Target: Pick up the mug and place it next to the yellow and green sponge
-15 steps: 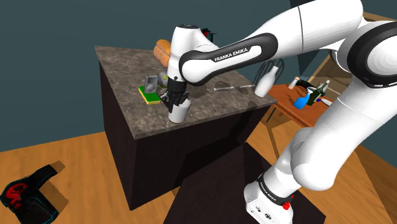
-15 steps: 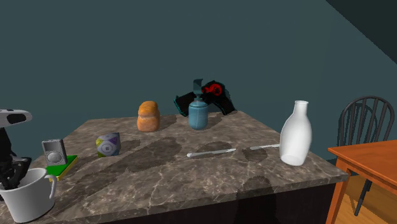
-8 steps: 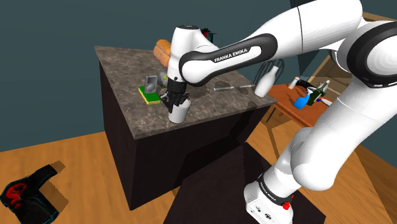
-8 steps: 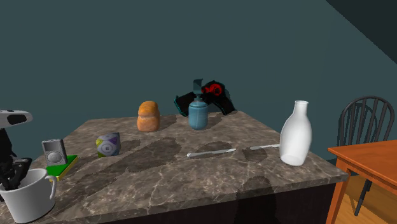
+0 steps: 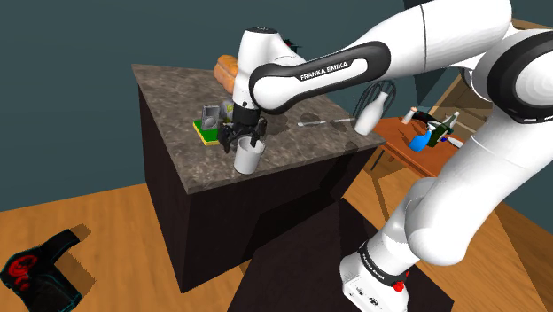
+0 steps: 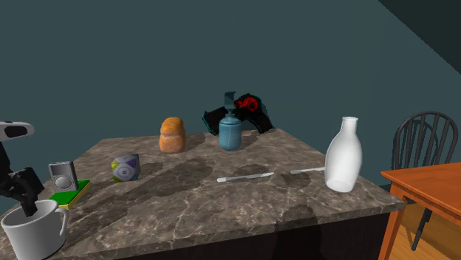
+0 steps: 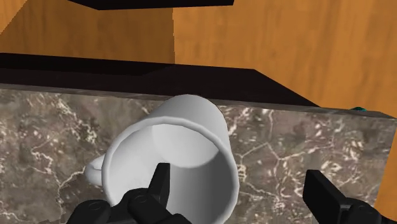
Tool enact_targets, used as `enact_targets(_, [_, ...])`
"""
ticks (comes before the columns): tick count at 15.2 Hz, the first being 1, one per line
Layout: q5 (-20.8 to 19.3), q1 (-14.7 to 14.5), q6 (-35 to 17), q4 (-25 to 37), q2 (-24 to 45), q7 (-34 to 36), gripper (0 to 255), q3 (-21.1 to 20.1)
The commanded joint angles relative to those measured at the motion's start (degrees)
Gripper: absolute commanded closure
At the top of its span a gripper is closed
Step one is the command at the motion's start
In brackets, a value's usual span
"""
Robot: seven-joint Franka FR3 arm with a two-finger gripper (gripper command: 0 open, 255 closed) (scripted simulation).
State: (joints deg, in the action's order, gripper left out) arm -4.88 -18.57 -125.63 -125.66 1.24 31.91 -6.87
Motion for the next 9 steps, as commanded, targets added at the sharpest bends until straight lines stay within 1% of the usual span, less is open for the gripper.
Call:
enact_targets(1, [0.5, 0.0, 3.5, 1.5, -2.1, -0.5, 0, 0.0])
enact_targets(2, [0.6, 0.0, 5.0, 2.4, -2.7, -0.6, 0, -0.1])
enact_targets(9, [0.6, -0.1, 5.0, 2.4, -2.7, -0.6, 0, -0.1])
